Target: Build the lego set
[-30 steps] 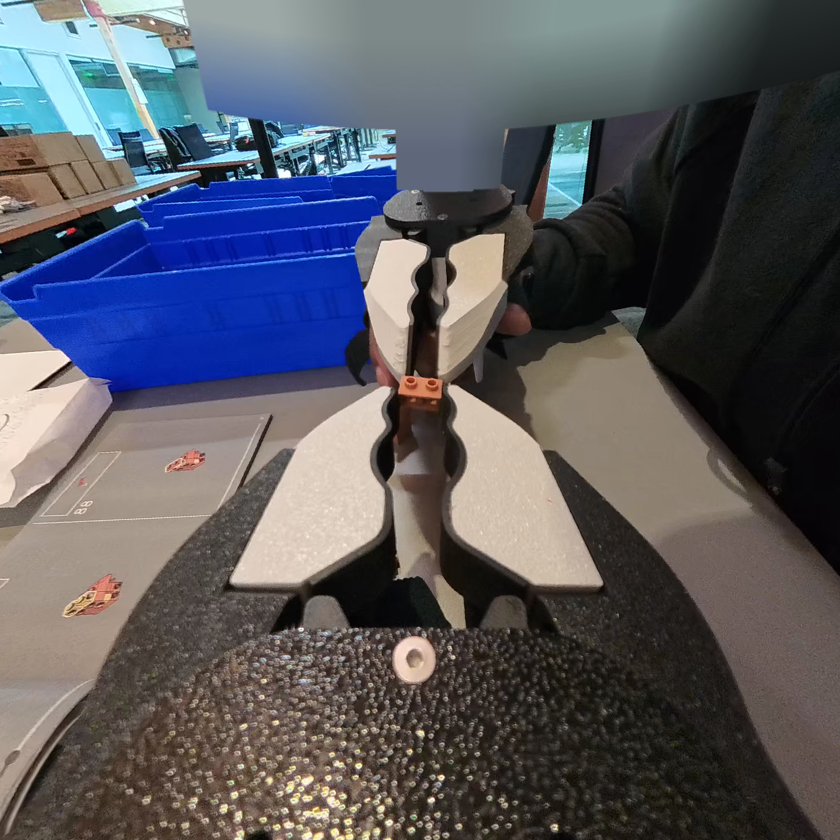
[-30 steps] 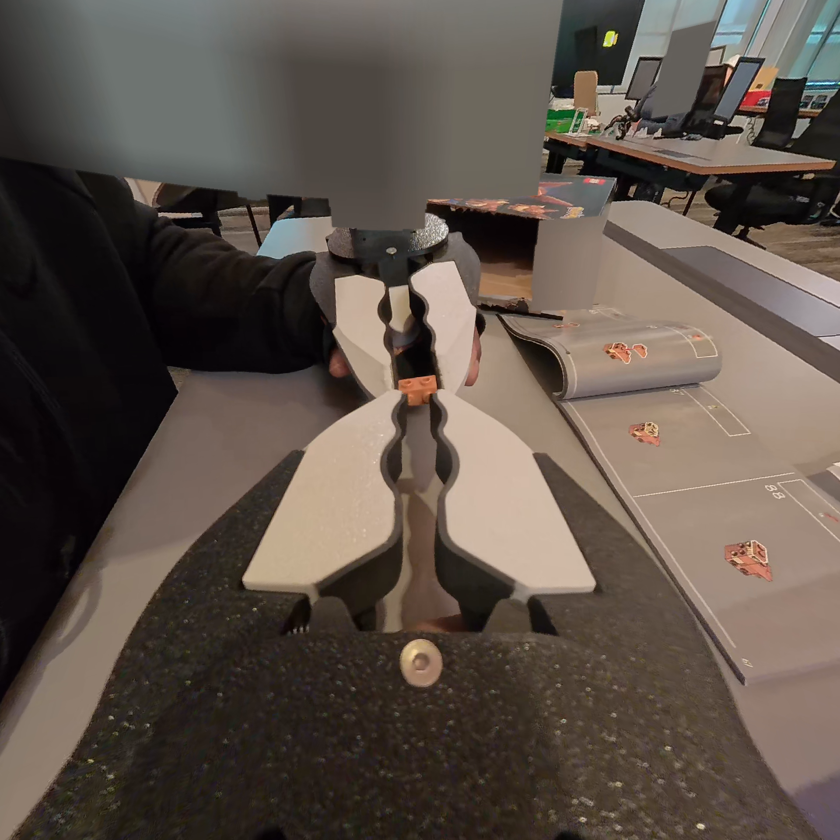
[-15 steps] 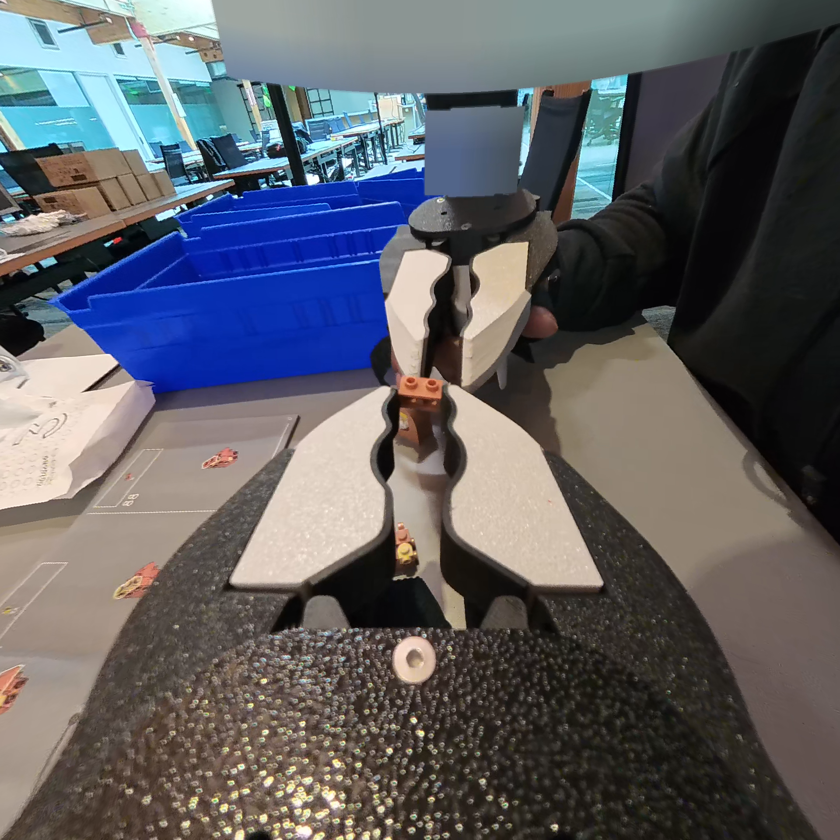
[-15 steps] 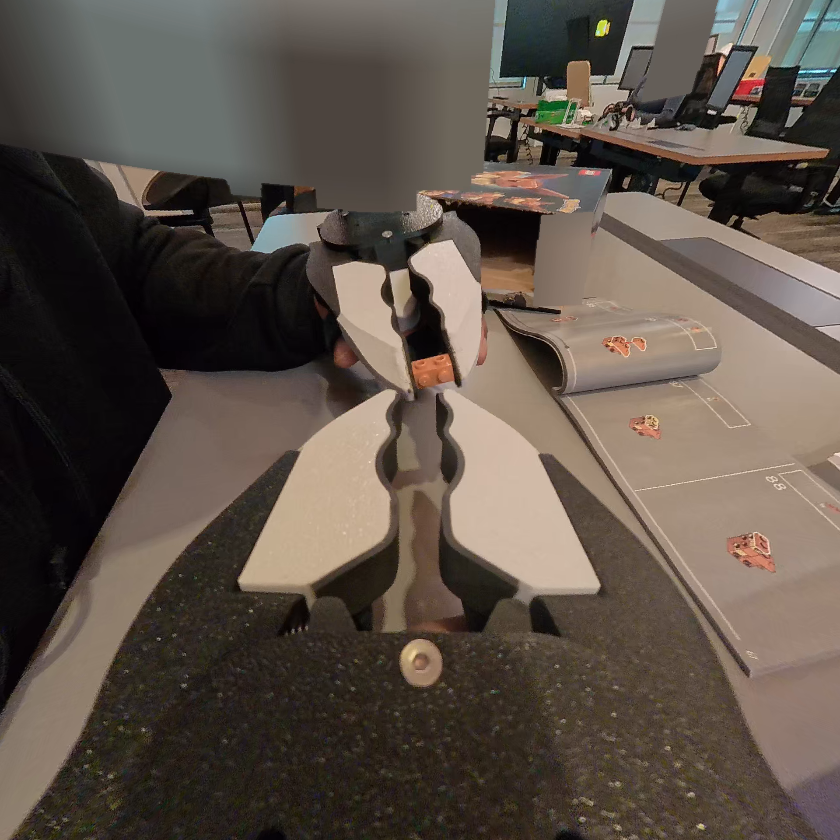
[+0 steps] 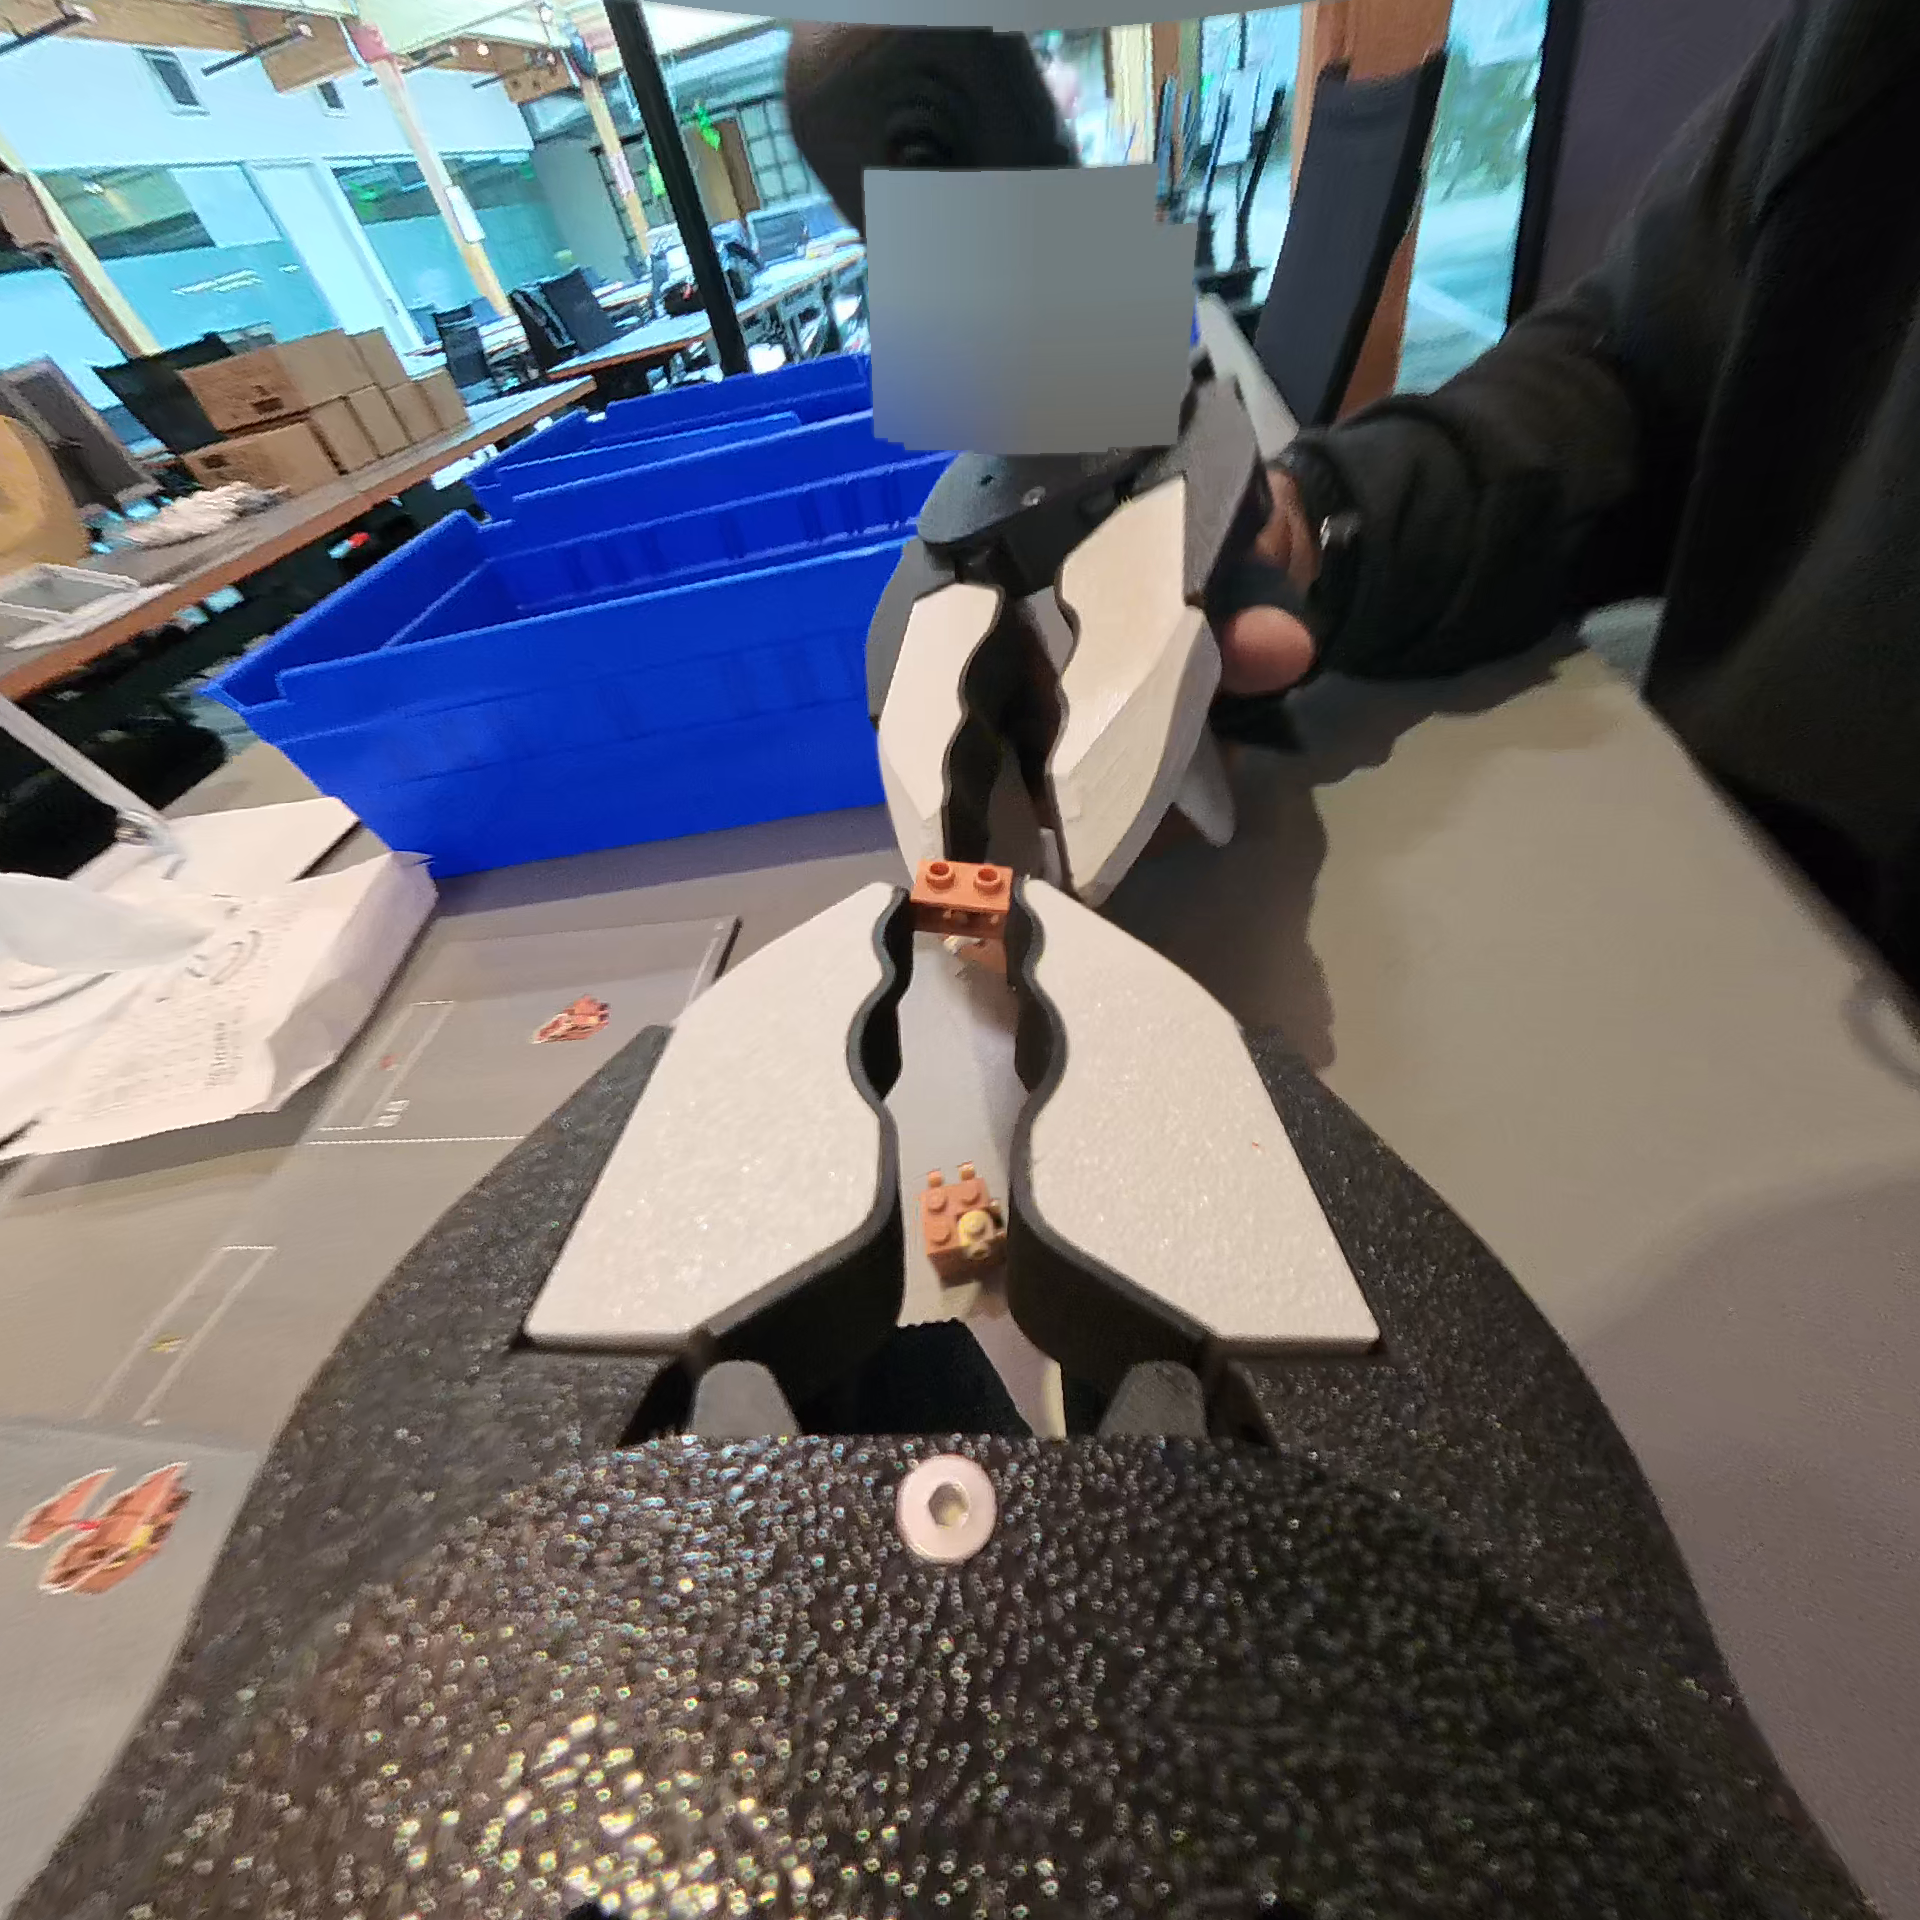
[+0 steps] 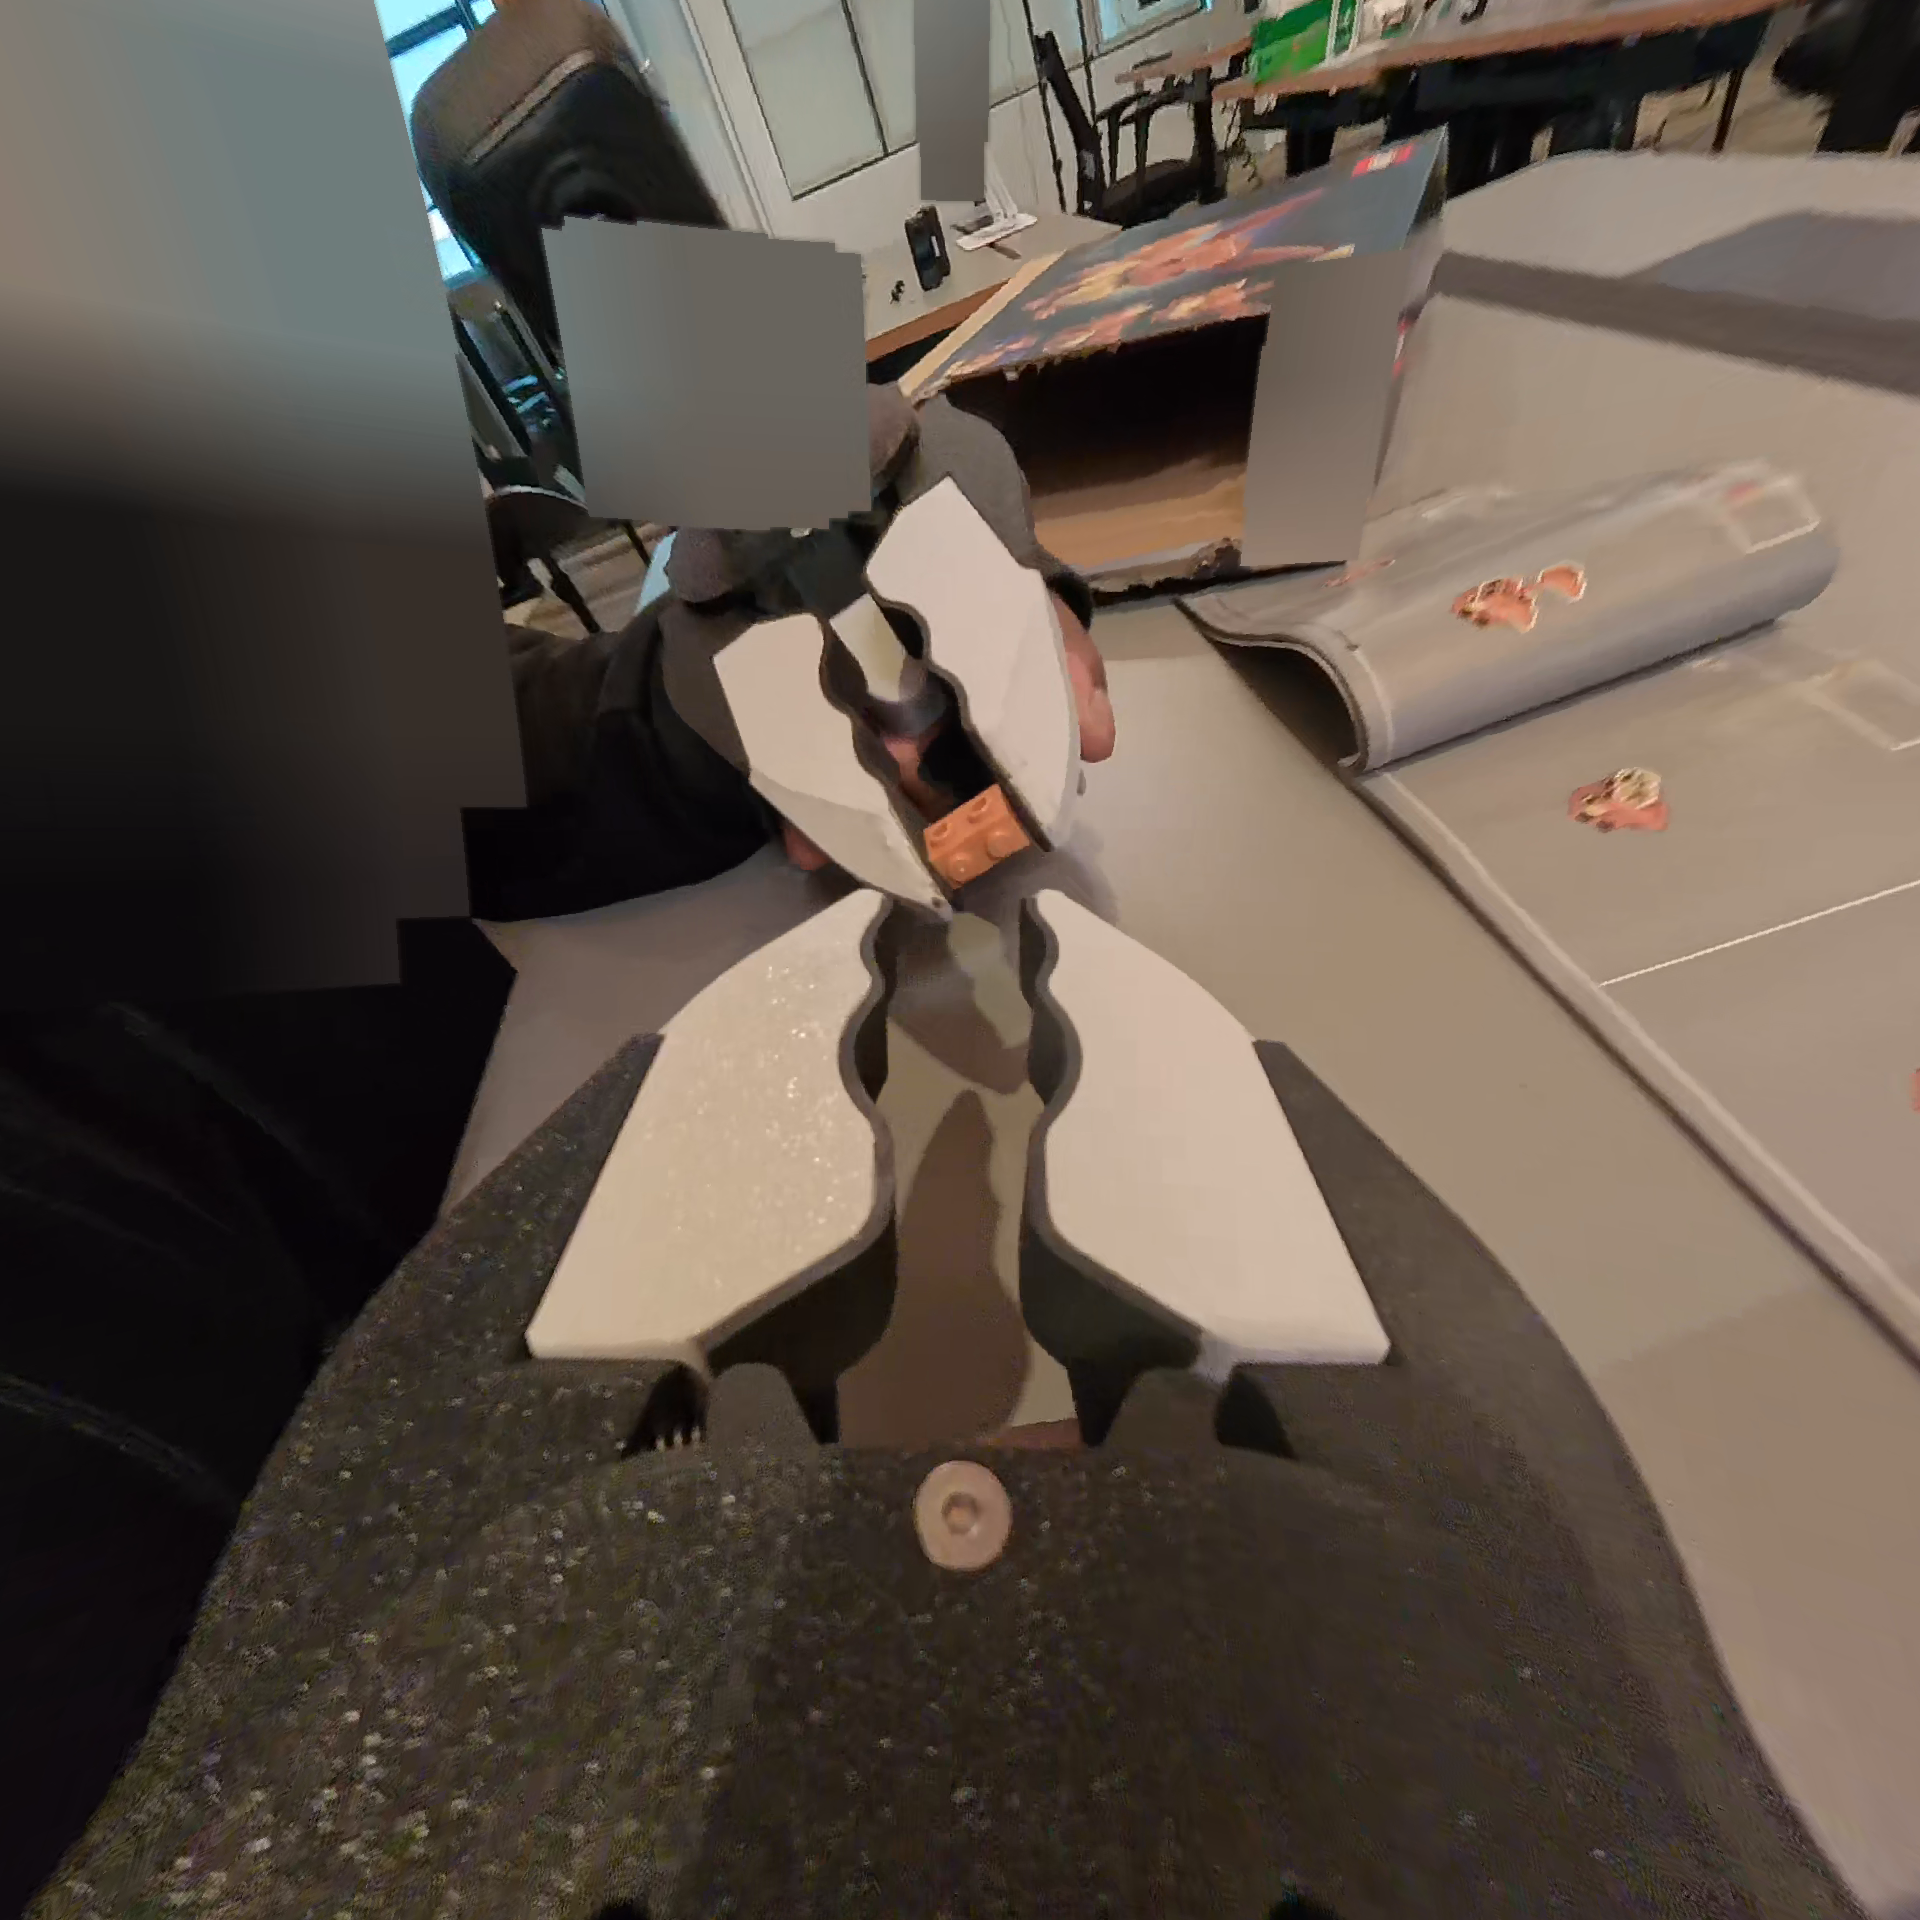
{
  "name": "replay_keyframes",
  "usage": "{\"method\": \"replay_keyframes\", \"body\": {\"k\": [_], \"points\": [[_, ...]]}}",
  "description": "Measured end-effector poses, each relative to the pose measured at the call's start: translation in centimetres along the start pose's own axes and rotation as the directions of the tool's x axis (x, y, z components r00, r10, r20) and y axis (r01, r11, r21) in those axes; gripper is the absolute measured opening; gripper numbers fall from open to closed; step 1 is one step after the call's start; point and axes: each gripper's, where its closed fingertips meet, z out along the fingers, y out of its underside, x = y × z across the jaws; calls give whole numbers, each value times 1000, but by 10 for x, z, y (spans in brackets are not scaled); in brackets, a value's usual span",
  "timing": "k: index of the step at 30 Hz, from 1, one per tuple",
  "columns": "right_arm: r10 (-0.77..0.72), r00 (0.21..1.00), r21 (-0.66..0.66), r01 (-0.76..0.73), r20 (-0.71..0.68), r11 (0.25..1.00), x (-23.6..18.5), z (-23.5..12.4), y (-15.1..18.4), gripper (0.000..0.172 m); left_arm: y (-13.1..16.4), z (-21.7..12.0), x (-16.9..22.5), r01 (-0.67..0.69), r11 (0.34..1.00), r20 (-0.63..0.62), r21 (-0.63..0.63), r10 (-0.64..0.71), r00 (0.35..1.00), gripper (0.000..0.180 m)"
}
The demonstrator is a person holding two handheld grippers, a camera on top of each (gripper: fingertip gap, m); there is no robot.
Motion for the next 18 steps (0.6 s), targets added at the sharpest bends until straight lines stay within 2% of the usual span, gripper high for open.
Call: {"method": "replay_keyframes", "body": {"k": [8, 15, 18], "points": [[231, 967, -4, -232, 110, 973, -3, -1, -1, 24, 7, 6, 6, -150, 987, 25, -66, 152, 988, 17], [303, 943, -37, -301, 140, 953, -4, 1, 4, 21, 4, 6, 7, -234, 970, 44, -64, 237, 970, 17], [314, 936, -41, -311, 156, 949, -6, 1, 4, 14, 5, 6, 7, -284, 956, 59, -80, 289, 956, 17]]}}
